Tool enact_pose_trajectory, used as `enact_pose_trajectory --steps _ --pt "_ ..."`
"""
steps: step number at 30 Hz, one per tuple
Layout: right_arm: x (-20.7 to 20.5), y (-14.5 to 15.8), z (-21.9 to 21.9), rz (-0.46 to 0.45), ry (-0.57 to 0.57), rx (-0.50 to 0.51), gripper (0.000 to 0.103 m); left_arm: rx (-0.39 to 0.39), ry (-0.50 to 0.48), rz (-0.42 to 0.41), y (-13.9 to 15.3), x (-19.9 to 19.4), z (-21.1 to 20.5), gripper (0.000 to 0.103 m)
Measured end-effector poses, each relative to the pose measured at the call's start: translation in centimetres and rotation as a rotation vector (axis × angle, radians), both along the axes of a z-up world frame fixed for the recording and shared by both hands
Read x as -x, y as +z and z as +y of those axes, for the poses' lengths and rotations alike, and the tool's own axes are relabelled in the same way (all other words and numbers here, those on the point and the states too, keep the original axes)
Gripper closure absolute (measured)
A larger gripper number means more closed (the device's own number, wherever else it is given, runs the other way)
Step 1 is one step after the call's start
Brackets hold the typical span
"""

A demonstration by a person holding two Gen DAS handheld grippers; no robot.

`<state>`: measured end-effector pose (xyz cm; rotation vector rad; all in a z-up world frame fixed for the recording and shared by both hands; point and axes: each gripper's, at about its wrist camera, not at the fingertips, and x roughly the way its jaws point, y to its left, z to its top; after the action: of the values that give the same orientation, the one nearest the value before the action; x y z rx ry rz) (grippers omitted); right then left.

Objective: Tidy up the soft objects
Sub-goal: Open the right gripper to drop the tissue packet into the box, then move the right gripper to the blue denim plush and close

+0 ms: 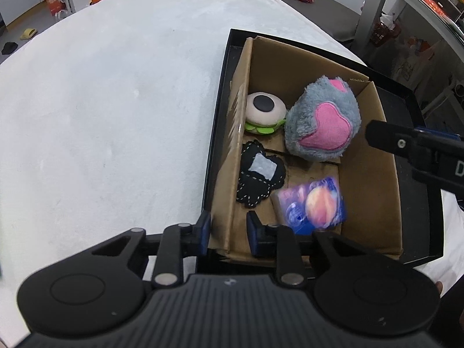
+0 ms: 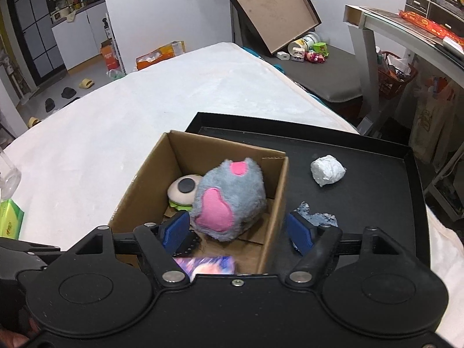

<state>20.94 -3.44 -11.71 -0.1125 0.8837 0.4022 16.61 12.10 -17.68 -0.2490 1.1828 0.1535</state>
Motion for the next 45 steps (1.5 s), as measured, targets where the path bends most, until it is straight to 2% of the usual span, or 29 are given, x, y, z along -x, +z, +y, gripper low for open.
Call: enact_pose_trajectory --steps 8,19,22,24,29,35,40,45 --pt "-0.3 -0.3 -2.4 0.003 -0.027 -0.005 0.024 -0.017 0.007 0.010 0.2 -0.2 -0.3 0.077" --pt "-1.0 -1.2 -6.8 0.024 -0.048 -0.040 0.023 -0.069 0.018 0.050 0.5 -0.7 -0.9 0.073" --pt "-1.3 -1.5 -7.9 0.032 -0.041 -0.056 0.020 -0.081 0.026 0.064 0.5 -0.9 -1.1 0.070" --pt "-1.3 -1.6 -8.3 0.025 -0.021 -0.061 0.018 -0.090 0.031 0.069 0.5 -1.1 -1.2 0.064" --pt "-1.9 -1.8 -9.1 0.022 0.001 -0.048 0.018 -0.110 0.037 0.086 0.5 -1.6 -1.6 0.054" --pt "-3.3 -1.8 -9.8 0.034 0.033 -0.058 0.018 -0.148 0.036 0.096 0.7 -2.3 -2.1 0.047" --pt "-4.4 -2.8 -10.5 0.033 0.017 -0.072 0.018 -0.176 0.035 0.104 0.8 -2.9 -2.5 0.046" --pt "-5.0 -4.7 -11.2 0.070 -0.015 -0.094 0.018 -0.198 0.029 0.114 0.7 -3.6 -2.9 0.046"
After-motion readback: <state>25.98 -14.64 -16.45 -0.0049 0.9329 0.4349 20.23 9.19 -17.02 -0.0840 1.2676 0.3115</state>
